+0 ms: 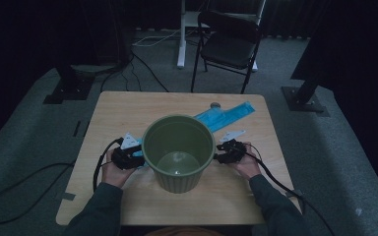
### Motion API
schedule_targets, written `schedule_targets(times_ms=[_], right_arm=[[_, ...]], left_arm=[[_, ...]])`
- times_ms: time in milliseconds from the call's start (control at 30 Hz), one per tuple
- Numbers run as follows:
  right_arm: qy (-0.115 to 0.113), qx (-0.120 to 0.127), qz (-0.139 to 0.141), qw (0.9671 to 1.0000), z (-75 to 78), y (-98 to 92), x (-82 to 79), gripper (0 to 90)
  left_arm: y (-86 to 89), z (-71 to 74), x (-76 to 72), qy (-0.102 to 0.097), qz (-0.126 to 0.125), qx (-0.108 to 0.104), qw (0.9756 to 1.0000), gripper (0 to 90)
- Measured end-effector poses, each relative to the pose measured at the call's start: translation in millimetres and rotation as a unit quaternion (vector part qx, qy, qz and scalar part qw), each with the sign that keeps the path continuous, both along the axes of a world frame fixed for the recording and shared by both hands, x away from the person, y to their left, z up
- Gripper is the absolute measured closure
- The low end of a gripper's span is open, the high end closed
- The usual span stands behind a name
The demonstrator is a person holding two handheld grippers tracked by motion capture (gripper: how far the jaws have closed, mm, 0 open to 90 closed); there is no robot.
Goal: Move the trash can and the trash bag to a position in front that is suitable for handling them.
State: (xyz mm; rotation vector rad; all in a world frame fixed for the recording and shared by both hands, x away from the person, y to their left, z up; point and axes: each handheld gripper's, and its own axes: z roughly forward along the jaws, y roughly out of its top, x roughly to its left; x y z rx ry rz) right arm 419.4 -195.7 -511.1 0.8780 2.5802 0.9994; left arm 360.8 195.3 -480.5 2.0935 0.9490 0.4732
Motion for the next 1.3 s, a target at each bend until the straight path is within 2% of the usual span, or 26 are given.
schedule_targets(times_ms=[233, 467, 600, 800, 900, 1033, 1067, 1267, 1300], right_arm=[[0.003, 0.0, -0.021, 0.9998, -4.4, 12.2, 15.9, 45.7], [0.01, 0.007, -0.028, 0.9995, -8.9, 23.6, 25.9, 45.7], [0.014, 0.004, -0.026, 0.9995, -12.0, 29.5, 29.8, 45.7], [0.014, -0.014, -0.034, 0.9992, -17.9, 38.0, 35.3, 45.4], [0.016, 0.004, -0.047, 0.9988, -14.9, 38.5, 43.8, 45.4], [0.019, 0.013, -0.053, 0.9983, -13.2, 40.8, 48.6, 45.4], [0.017, 0.025, -0.056, 0.998, -11.0, 45.2, 53.0, 44.7], [0.019, 0.028, -0.068, 0.9971, -12.8, 50.5, 60.8, 44.0], [0.022, 0.026, -0.078, 0.9964, -18.6, 52.3, 65.6, 43.5]], left_arm=[[0.7, 0.2, -0.1, -0.001, 0.003, -0.003, 1.0, 52.1], [2.1, 0.2, 0.3, -0.001, 0.004, -0.004, 1.0, 51.9], [2.1, 0.1, 0.3, -0.001, 0.004, -0.005, 1.0, 51.7], [2.6, 0.1, 0.4, -0.001, 0.005, -0.004, 1.0, 51.6], [2.9, 0.2, 0.4, -0.002, 0.007, -0.006, 1.0, 51.5], [3.3, 0.5, 0.3, -0.003, 0.007, -0.006, 1.0, 51.5], [3.7, 0.6, 0.4, -0.003, 0.008, -0.006, 0.9999, 51.4], [4.4, 0.7, 0.7, -0.002, 0.007, -0.006, 1.0, 51.4], [5.0, 0.8, 0.7, -0.004, 0.007, -0.007, 0.9999, 51.4]])
